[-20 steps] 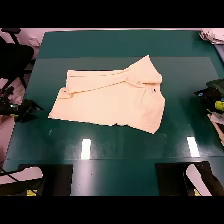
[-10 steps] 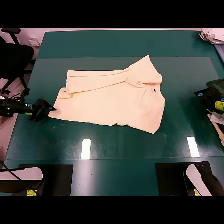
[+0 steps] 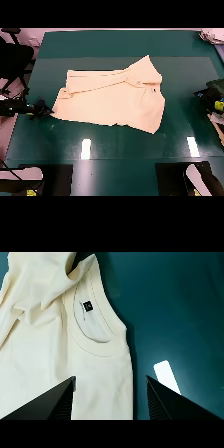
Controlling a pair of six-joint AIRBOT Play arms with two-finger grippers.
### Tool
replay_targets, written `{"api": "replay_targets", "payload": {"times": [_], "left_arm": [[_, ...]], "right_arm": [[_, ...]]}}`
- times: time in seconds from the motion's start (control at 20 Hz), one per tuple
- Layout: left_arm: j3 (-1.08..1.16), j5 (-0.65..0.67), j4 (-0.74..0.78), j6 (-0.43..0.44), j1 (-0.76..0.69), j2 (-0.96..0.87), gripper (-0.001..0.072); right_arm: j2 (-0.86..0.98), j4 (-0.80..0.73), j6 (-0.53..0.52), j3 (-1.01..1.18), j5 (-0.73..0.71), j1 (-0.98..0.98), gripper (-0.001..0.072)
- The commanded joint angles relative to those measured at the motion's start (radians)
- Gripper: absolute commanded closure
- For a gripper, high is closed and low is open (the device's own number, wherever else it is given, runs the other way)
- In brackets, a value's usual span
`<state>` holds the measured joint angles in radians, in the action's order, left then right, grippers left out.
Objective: Fold the shirts.
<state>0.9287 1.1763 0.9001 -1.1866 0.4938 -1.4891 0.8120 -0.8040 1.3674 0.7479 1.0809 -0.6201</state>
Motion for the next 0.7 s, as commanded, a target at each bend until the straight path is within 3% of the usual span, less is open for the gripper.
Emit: {"api": "replay_targets", "payload": {"times": [0.0, 0.35, 0.65], "left_arm": [[0.002, 0.042, -0.018, 0.039, -0.002, 0.003, 0.0682], [0.003, 0.096, -0.053, 0.072, -0.001, 0.003, 0.0683], [0.003, 0.103, -0.100, 0.089, -0.002, 0.003, 0.0683]], "right_arm": [[0.000, 0.000, 0.000, 0.000, 0.004, 0.000, 0.0207], [0.001, -0.101, 0.012, 0.000, 0.095, 0.000, 0.0207], [-0.148, -0.134, 0.144, -0.212, 0.113, 0.083, 0.0207]]}}
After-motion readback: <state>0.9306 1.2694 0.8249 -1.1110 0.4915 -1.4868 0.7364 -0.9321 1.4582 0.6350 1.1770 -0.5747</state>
